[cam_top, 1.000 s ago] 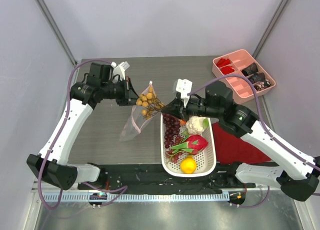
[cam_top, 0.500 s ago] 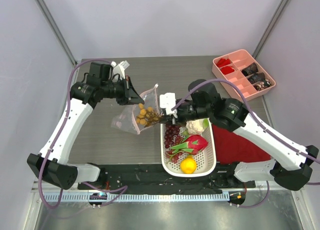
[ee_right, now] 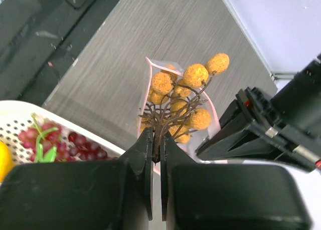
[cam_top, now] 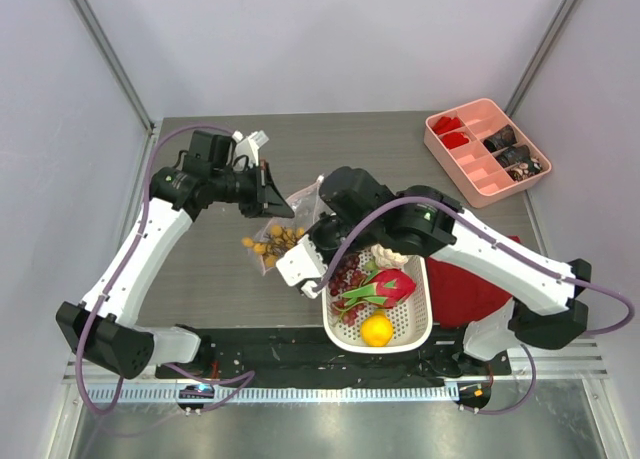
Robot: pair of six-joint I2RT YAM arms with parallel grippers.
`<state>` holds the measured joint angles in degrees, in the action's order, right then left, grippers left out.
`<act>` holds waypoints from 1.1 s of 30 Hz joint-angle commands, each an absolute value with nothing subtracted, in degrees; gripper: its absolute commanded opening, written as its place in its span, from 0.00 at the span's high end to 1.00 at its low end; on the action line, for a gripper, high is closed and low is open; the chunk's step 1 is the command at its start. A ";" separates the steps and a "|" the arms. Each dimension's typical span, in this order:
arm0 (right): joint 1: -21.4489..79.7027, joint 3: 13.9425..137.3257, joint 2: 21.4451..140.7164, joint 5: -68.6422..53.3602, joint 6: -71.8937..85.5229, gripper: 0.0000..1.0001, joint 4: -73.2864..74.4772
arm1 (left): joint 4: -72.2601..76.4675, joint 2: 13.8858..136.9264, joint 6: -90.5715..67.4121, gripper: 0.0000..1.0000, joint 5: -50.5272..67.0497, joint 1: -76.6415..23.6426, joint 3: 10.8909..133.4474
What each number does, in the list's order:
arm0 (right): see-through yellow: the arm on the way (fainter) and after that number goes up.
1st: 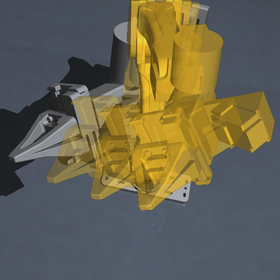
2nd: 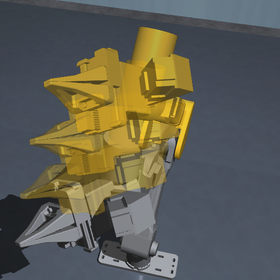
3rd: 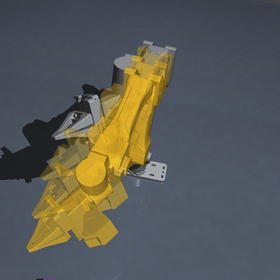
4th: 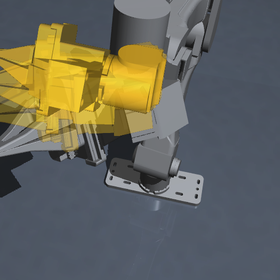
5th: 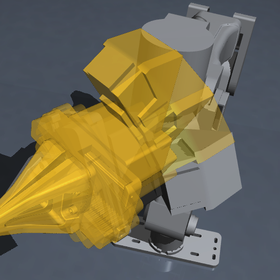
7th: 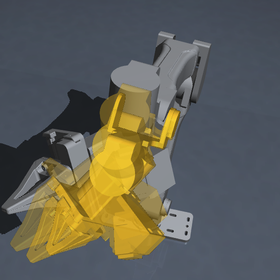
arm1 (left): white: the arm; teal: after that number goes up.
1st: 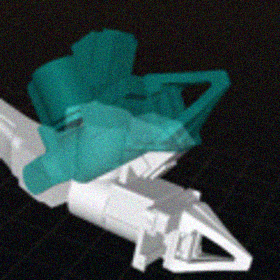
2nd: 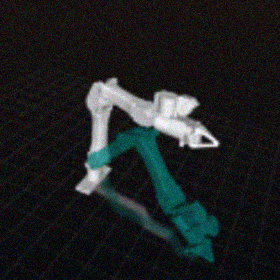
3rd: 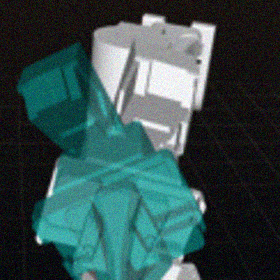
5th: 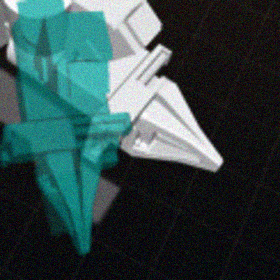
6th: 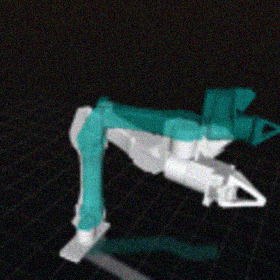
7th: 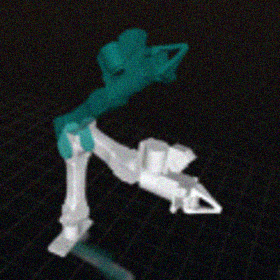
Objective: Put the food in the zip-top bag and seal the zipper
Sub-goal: Place the fake fruit in the zipper food storage bag.
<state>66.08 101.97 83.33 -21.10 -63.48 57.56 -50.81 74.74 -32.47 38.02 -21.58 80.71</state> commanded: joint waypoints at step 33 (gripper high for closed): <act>53.96 109.17 86.33 -19.78 -29.98 0.21 48.96 | -47.81 74.44 -35.24 1.00 49.75 -19.25 83.93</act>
<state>53.89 107.28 89.36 -21.28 -37.80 52.03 -50.30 74.24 -32.84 49.89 -20.80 80.34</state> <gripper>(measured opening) 0.751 0.017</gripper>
